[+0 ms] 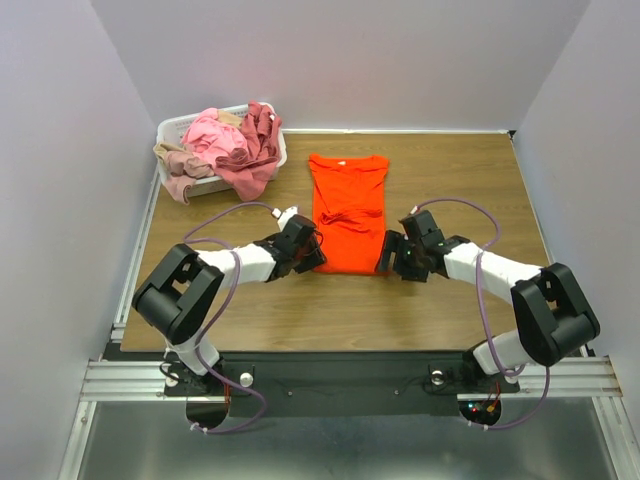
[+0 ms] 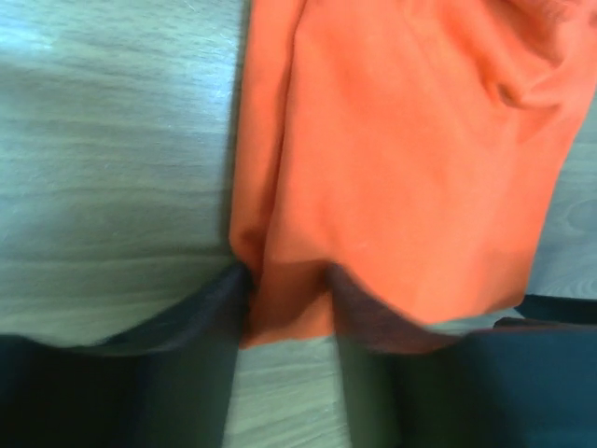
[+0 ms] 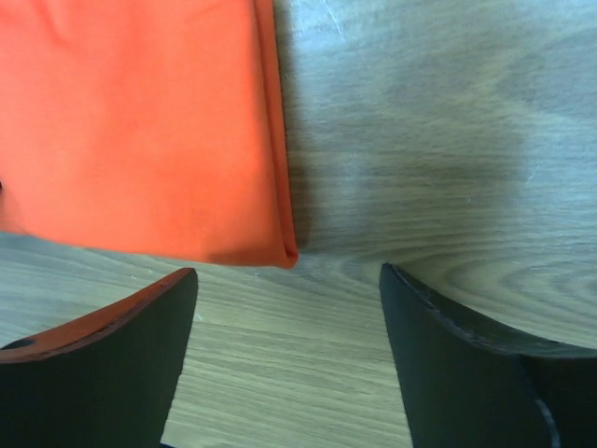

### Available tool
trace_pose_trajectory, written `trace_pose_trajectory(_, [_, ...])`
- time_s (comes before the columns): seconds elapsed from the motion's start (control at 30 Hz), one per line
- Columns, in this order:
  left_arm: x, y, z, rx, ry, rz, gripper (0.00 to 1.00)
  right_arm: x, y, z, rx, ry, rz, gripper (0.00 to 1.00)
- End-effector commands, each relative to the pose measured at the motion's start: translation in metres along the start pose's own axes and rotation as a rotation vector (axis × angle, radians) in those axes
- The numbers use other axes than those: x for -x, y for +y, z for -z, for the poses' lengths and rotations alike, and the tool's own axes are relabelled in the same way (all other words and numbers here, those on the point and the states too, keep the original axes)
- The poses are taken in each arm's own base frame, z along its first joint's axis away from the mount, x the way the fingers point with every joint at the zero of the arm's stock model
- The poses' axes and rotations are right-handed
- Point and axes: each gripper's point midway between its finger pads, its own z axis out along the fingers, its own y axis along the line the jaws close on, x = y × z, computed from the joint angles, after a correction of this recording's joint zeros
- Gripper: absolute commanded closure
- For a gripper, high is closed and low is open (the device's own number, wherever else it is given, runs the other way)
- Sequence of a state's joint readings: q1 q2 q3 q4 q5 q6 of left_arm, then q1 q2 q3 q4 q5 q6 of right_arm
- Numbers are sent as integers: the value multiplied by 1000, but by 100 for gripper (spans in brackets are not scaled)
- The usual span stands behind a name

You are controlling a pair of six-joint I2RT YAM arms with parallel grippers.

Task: Fold and stack the t-shirts
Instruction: Fold the tshirt

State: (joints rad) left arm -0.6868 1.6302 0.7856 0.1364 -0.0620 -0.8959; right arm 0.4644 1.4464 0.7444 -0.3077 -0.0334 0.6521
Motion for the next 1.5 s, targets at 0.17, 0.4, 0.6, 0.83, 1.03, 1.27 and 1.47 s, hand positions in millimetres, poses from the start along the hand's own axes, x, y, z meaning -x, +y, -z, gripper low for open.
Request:
trace_pose_trajectory(0.17, [-29,33,-1,70,71,26,80,3,5,-7,24,-22,-70,24])
trace_pose_trajectory(0.4, [-43,50,3,99,102,29,79,-1,12,-13,65,4,-90,39])
trace_pose_trajectory(0.6, [-49,56,4,107,114,28,79,-18,18,-14,124,65,-112,58])
trace_pose_trajectory(0.83, [-61,43,16,56,139,13,100,-29,19,-3,168,81,-110,100])
trace_pose_trajectory(1.03, [-88,5,62,-43,141,-64,100,-39,30,43,310,52,-57,100])
trace_pose_trajectory(1.27, [-90,-20,118,-192,116,8,100,-50,25,104,370,-17,-59,100])
trace_pose_trajectory(1.47, [-78,-42,142,-282,81,11,100,-22,48,137,443,-102,-34,100])
